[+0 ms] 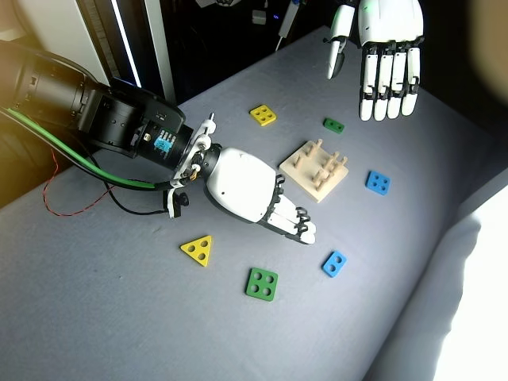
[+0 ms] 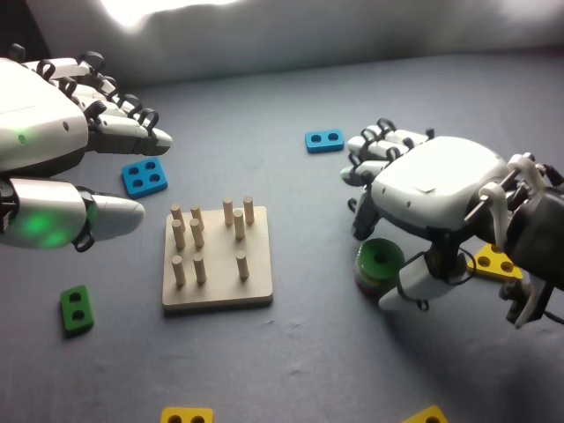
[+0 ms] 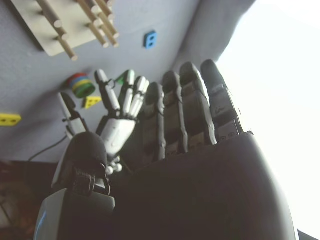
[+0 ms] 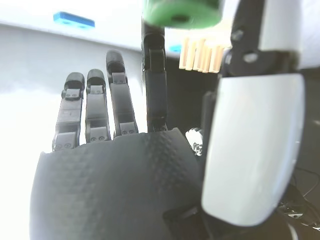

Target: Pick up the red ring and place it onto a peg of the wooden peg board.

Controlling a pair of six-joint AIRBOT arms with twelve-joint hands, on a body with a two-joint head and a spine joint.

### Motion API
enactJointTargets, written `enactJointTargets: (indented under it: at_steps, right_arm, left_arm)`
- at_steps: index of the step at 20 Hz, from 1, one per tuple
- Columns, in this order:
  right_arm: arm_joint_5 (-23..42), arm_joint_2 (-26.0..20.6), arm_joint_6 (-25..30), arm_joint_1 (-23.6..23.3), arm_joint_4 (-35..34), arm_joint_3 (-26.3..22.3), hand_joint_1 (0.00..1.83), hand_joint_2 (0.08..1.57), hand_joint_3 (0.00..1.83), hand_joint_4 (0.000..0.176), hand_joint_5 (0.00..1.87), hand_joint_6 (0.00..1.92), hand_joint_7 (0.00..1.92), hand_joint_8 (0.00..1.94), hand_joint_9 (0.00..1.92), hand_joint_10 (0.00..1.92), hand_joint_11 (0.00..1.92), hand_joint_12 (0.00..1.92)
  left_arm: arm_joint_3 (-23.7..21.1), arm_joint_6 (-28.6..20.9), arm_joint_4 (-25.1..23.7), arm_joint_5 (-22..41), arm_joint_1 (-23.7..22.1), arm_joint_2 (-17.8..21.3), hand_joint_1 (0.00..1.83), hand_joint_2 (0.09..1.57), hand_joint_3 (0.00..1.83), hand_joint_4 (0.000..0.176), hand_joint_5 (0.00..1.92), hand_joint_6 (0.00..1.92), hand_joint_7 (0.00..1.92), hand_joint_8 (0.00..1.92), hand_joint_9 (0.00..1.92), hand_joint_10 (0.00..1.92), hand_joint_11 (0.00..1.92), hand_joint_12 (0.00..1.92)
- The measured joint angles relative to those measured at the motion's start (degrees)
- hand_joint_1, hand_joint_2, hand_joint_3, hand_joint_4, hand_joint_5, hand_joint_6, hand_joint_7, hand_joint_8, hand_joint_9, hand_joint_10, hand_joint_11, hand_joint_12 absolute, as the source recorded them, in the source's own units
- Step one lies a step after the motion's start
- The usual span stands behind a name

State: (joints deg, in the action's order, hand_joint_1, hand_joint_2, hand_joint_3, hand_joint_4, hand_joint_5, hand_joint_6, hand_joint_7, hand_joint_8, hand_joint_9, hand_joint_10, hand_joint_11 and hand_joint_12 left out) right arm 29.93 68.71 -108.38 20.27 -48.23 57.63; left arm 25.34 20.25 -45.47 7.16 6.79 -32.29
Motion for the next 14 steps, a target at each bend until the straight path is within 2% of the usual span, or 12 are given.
enactJointTargets:
  at_steps: [2, 3, 4, 6, 7, 8, 9, 10, 11, 12, 13, 14]
  right_arm:
    - [0.2, 0.0, 0.0, 0.0, 0.0, 0.3, 0.93, 0.72, 0.0, 0.099, 0.93, 0.01, 0.34, 0.01, 0.0, 0.0, 0.0, 0.0]
    - [0.2, 0.0, 0.0, 0.0, 0.0, 0.3, 0.92, 0.72, 0.0, 0.102, 0.93, 0.01, 0.34, 0.01, 0.0, 0.0, 0.0, 0.0]
    - [0.2, 0.0, 0.0, 0.0, 0.0, 0.3, 0.94, 0.72, 0.0, 0.102, 0.93, 0.01, 0.34, 0.01, 0.0, 0.0, 0.0, 0.0]
    - [0.2, 0.0, 0.0, 0.2, 0.1, 0.3, 0.97, 0.73, 0.01, 0.08, 0.95, 0.01, 0.38, 0.02, 0.0, 0.0, 0.0, 0.0]
    - [0.2, 0.1, 0.0, 0.4, 0.0, 0.4, 0.95, 0.74, 0.01, 0.094, 0.95, 0.01, 0.38, 0.01, 0.0, 0.0, 0.0, 0.0]
    - [0.2, 0.2, 0.0, 0.4, -0.1, 0.4, 0.96, 0.73, 0.0, 0.088, 0.97, 0.01, 0.39, 0.01, 0.0, 0.0, 0.0, 0.0]
    - [0.1, 0.1, 0.0, 0.4, -0.1, 0.4, 0.95, 0.73, 0.0, 0.101, 0.96, 0.01, 0.36, 0.0, 0.0, 0.0, 0.0, 0.0]
    - [0.2, 0.2, 0.0, 0.4, 0.0, 0.4, 0.97, 0.74, 0.01, 0.084, 0.97, 0.01, 0.38, 0.01, 0.0, 0.0, 0.0, 0.0]
    - [0.2, 0.2, 0.0, 0.4, 0.0, 0.4, 0.97, 0.74, 0.01, 0.091, 0.97, 0.01, 0.4, 0.01, 0.0, 0.0, 0.0, 0.0]
    - [0.2, 0.2, 0.0, 0.5, 0.0, 0.4, 0.96, 0.75, 0.01, 0.096, 0.97, 0.01, 0.38, 0.0, 0.0, 0.0, 0.0, 0.0]
    - [0.2, 0.2, 0.0, 0.6, 0.1, 0.4, 0.98, 0.75, 0.01, 0.083, 0.98, 0.01, 0.41, 0.01, 0.0, 0.0, 0.0, 0.0]
    - [0.1, 0.2, 0.0, 0.6, 0.0, 0.4, 0.99, 0.78, 0.02, 0.085, 1.01, 0.02, 0.41, 0.01, 0.0, 0.0, 0.0, 0.0]
  left_arm:
    - [0.0, 0.0, 0.0, 0.0, 0.0, 0.0, 0.0, 1.41, 0.0, 0.0, 0.27, 0.0, 0.28, 0.0, 0.24, 0.0, 0.0, 0.47]
    - [0.0, 0.0, 0.0, 0.0, 0.0, 0.0, 0.0, 1.41, 0.0, 0.0, 0.26, 0.0, 0.28, 0.0, 0.24, 0.0, 0.0, 0.46]
    - [0.0, 0.0, 0.0, 0.0, 0.0, 0.0, 0.0, 1.41, 0.0, 0.0, 0.26, 0.0, 0.28, 0.0, 0.24, 0.0, 0.0, 0.44]
    - [0.0, 0.0, 0.0, 0.0, 0.0, 0.0, 0.0, 1.41, 0.0, 0.0, 0.29, 0.01, 0.31, 0.01, 0.27, 0.01, 0.0, 0.53]
    - [0.0, 0.0, 0.0, 0.0, 0.0, 0.0, 0.0, 1.41, 0.0, 0.0, 0.29, 0.01, 0.32, 0.01, 0.28, 0.01, 0.0, 0.52]
    - [0.0, 0.0, 0.0, 0.0, 0.0, 0.0, 0.0, 1.4, 0.0, 0.0, 0.26, 0.0, 0.29, 0.0, 0.25, 0.0, 0.0, 0.49]
    - [0.0, 0.0, 0.0, 0.0, 0.0, 0.0, 0.0, 1.4, 0.0, 0.0, 0.26, 0.0, 0.28, 0.0, 0.25, 0.0, 0.0, 0.45]
    - [0.0, 0.0, 0.0, 0.0, 0.0, 0.0, 0.0, 1.4, 0.0, 0.0, 0.28, 0.0, 0.31, 0.0, 0.28, 0.0, 0.0, 0.52]
    - [0.0, 0.0, 0.0, 0.1, 0.0, 0.0, 0.0, 1.4, 0.0, 0.0, 0.31, 0.01, 0.34, 0.01, 0.3, 0.01, 0.0, 0.57]
    - [0.0, 0.0, 0.0, 0.0, 0.0, 0.0, 0.0, 1.4, 0.0, 0.0, 0.29, 0.0, 0.31, 0.0, 0.27, 0.0, 0.0, 0.53]
    - [0.0, 0.0, 0.0, 0.0, 0.0, 0.0, 0.0, 1.41, 0.0, 0.0, 0.28, 0.0, 0.3, 0.0, 0.25, 0.01, 0.0, 0.45]
    - [0.0, 0.0, 0.0, 0.0, 0.0, 0.0, 0.0, 1.41, 0.0, 0.0, 0.26, 0.0, 0.29, 0.0, 0.24, 0.0, 0.0, 0.41]
